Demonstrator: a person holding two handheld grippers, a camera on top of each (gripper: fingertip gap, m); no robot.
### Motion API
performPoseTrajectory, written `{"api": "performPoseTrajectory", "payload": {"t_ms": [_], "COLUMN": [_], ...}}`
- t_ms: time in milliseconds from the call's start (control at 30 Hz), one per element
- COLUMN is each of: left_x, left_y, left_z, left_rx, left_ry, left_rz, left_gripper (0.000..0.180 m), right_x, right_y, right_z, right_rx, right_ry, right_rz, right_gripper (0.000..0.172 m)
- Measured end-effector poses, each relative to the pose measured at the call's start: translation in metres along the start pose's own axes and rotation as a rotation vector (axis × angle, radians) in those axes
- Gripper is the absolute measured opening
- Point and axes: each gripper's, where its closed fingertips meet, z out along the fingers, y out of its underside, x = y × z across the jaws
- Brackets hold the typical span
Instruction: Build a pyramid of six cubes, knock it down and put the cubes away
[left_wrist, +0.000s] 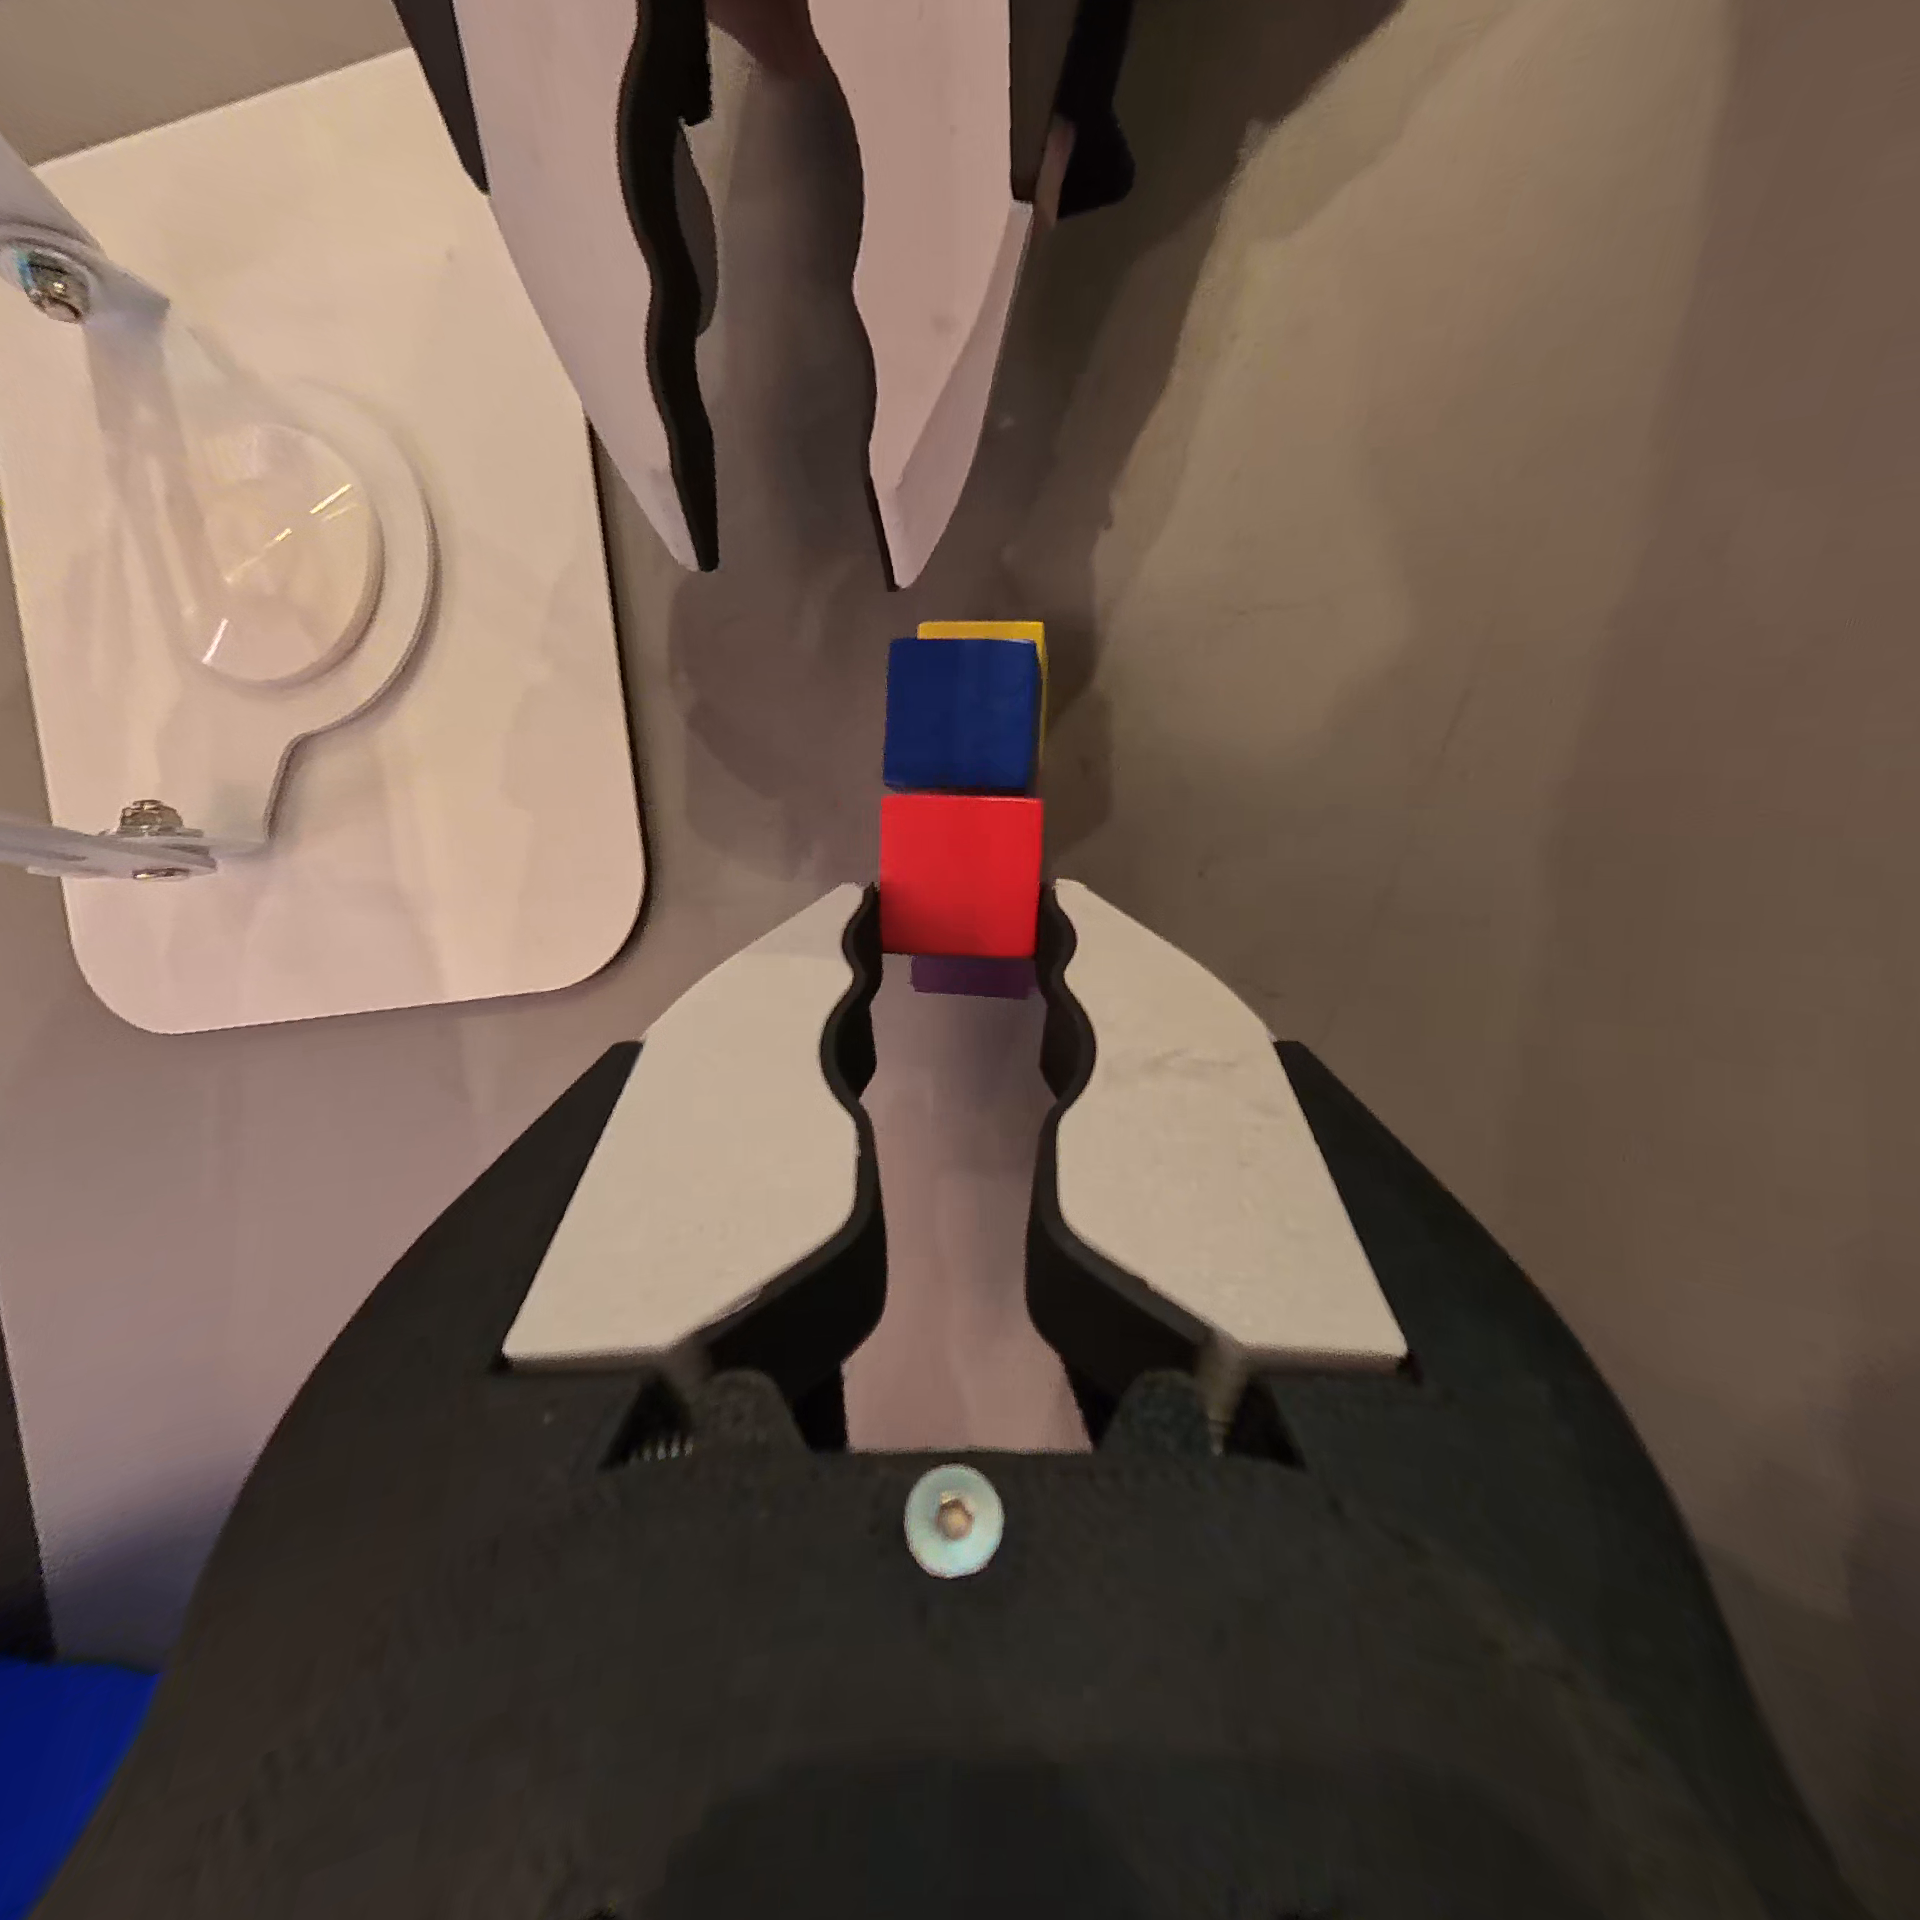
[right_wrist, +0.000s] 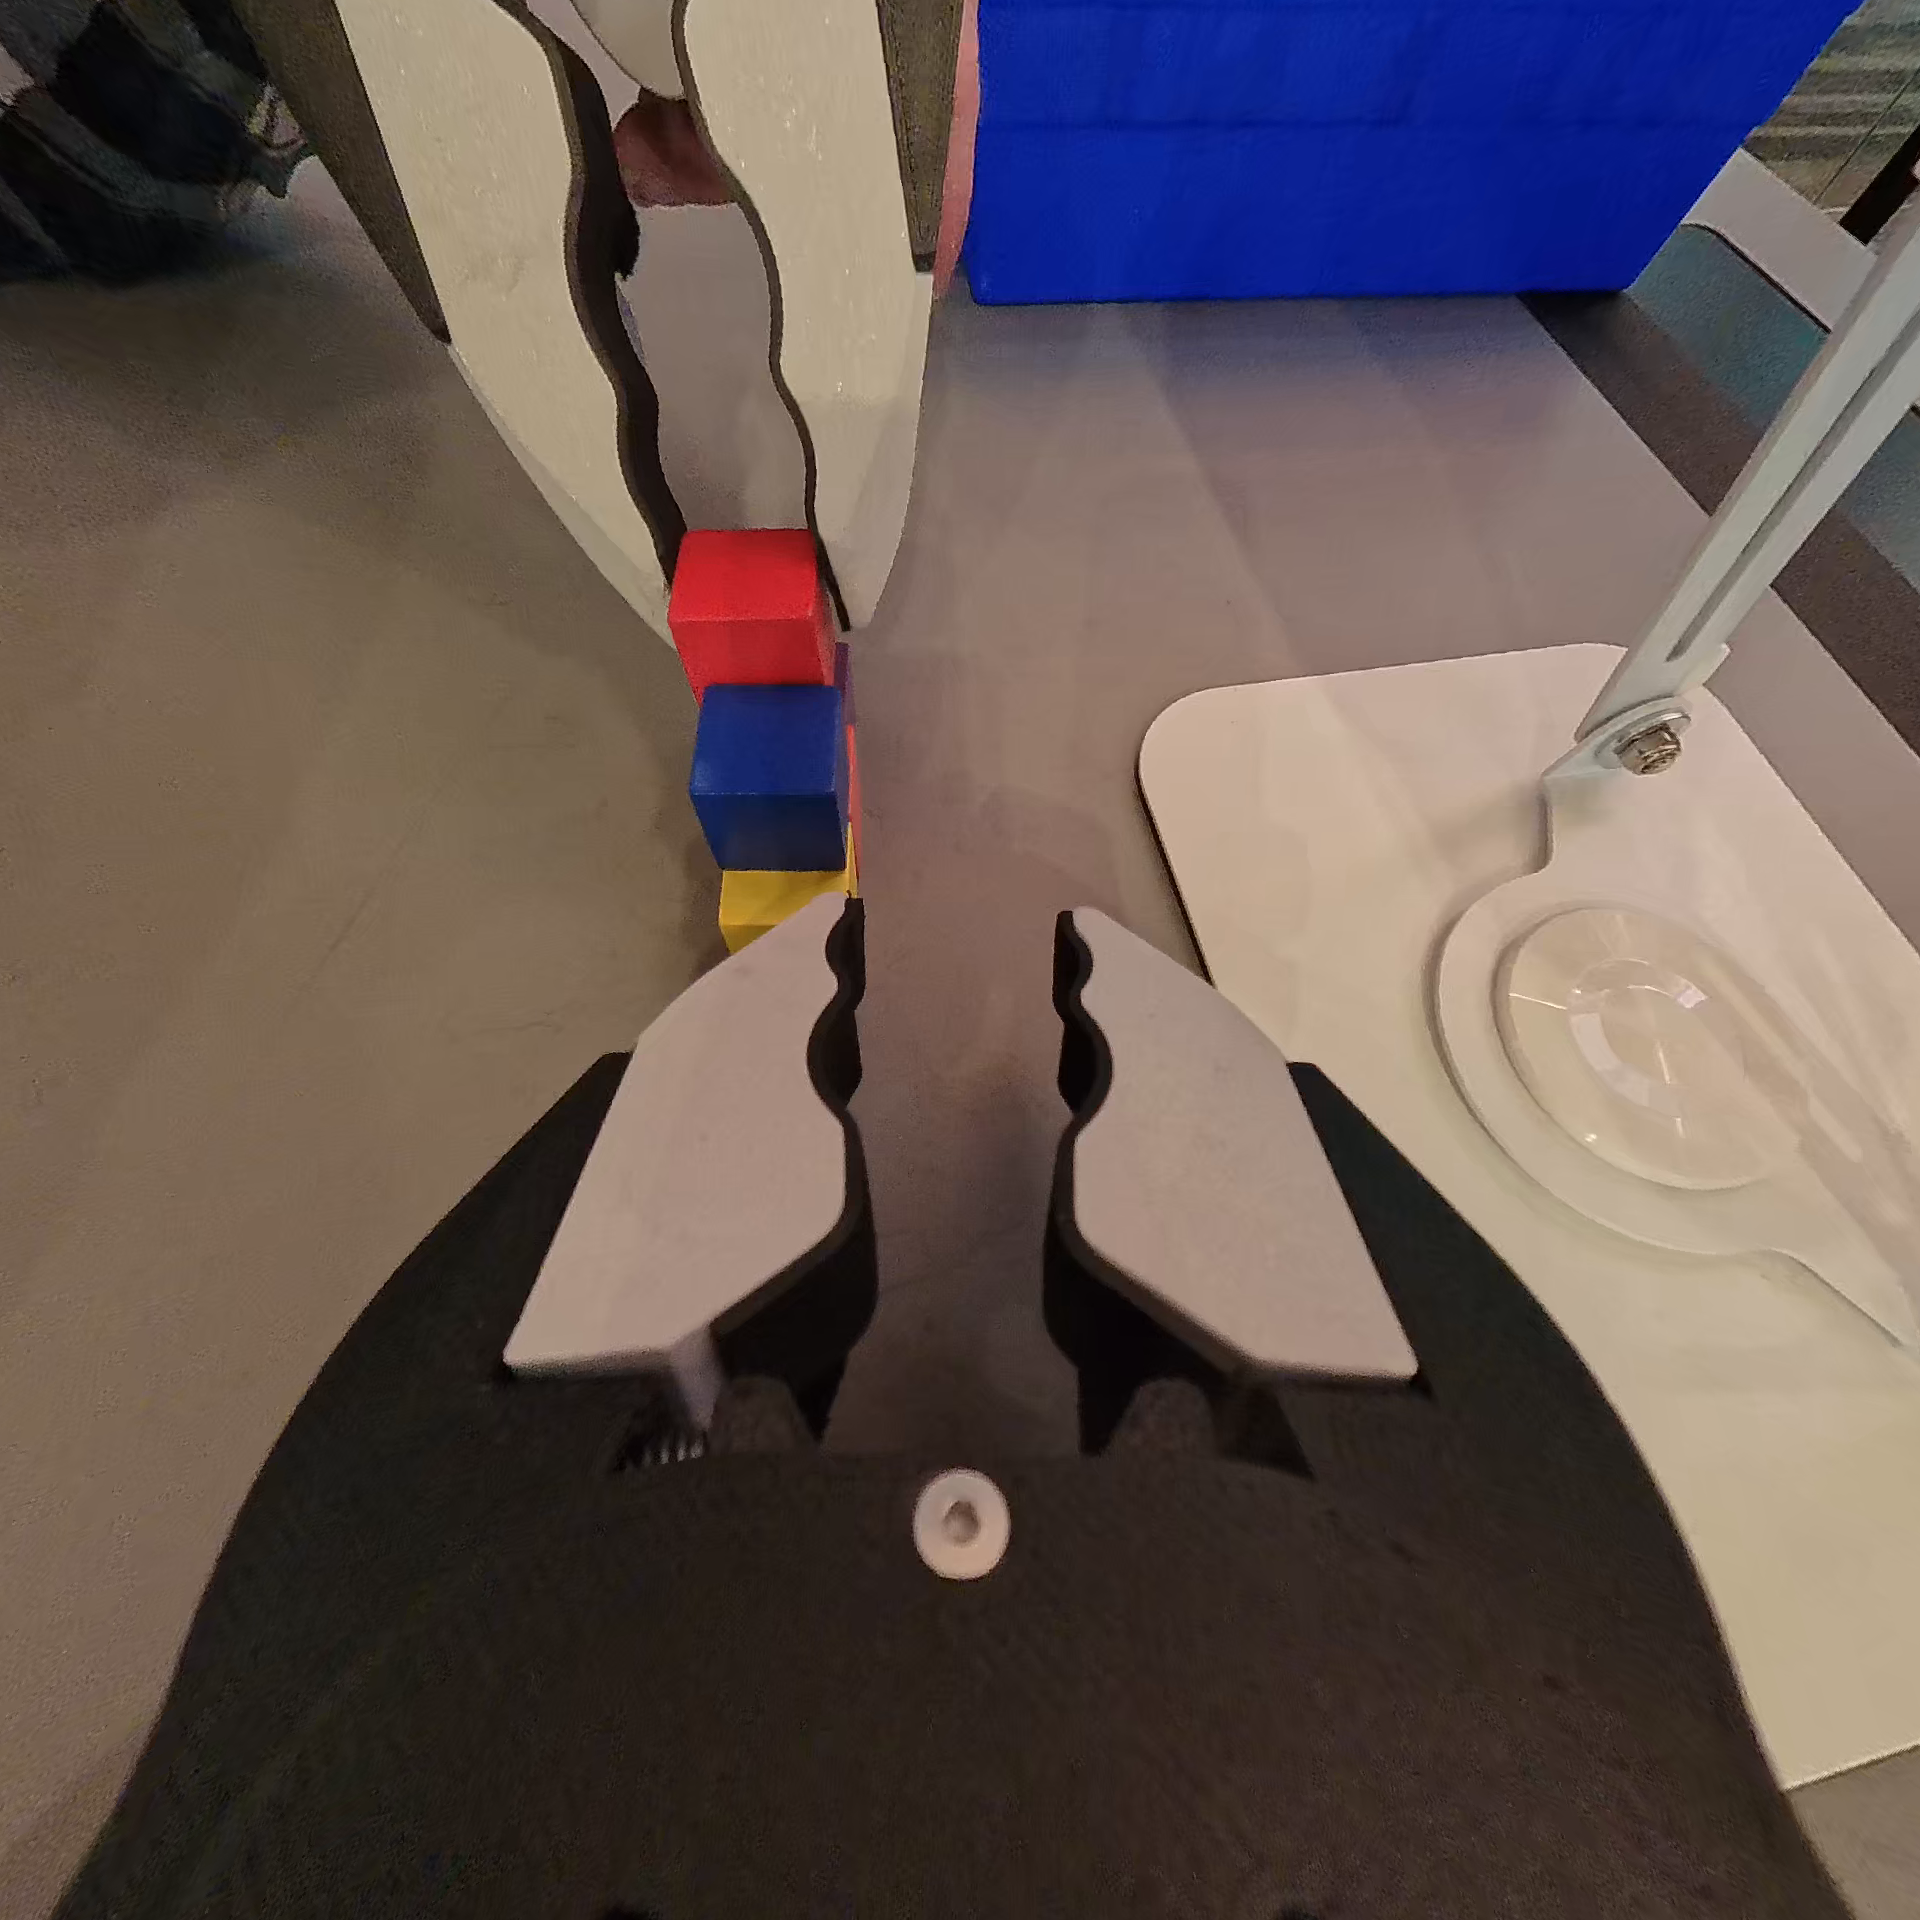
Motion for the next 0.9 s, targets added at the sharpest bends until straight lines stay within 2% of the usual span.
{"api": "performPoseTrajectory", "payload": {"t_ms": [600,700,900], "left_x": [0.0,-0.001,-0.006], "left_y": [0.002,0.003,0.009], "left_z": [0.012,0.012,0.001], "left_rx": [0.009,0.0,-0.004], "left_ry": [0.028,0.019,0.009], "left_rz": [-0.017,-0.014,-0.027], "left_gripper": [0.028,0.037,0.042], "right_x": [-0.001,-0.001,-0.001], "right_y": [0.0,0.0,-0.001], "right_z": [0.0,0.0,-0.001], "right_rx": [-0.001,0.002,0.012], "right_ry": [-0.006,-0.006,-0.012], "right_rz": [-0.001,0.002,0.005], "right_gripper": [0.034,0.034,0.034]}}
